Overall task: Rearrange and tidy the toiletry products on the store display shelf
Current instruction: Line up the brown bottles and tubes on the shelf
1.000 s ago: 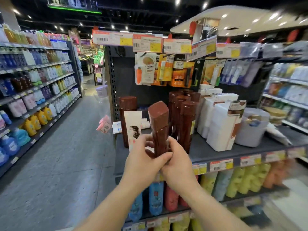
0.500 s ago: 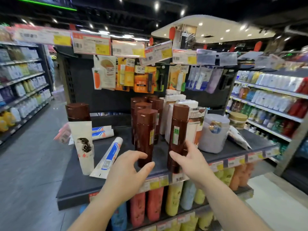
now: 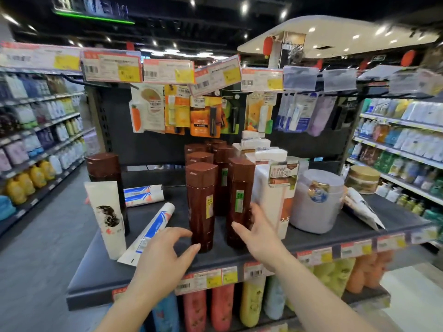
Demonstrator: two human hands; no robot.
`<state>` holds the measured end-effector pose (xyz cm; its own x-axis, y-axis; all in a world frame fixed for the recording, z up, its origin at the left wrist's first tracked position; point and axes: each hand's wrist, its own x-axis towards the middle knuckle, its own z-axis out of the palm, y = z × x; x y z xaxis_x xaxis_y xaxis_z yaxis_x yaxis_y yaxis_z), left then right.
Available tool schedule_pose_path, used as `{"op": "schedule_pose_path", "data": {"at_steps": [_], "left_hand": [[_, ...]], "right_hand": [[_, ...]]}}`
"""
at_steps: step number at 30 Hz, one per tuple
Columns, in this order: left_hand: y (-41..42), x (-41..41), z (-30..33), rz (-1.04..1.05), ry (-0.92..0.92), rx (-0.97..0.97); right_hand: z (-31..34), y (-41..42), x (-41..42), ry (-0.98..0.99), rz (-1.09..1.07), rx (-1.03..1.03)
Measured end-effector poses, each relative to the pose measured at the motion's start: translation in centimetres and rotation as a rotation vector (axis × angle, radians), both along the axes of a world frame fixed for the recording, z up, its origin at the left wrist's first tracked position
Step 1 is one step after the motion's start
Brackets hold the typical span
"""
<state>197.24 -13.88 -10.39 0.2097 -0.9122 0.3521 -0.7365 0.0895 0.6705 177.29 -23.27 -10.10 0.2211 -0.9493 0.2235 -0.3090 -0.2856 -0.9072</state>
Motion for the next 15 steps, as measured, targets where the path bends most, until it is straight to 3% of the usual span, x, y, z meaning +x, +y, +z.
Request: {"op": "schedule_pose_path", "data": {"at_steps": [7,15], "left_hand": [[-0.9,-0.5,-0.5,0.029,0.008,-0.045],[-1.1,0.2,-1.2,0.044,0.005,-0.013]], "right_hand": [[-0.8,0.2,0.4,0.215,-0.077,-0.079],[-0.4,-0.7,0.9,0.197,-0.06,-0.001]]}}
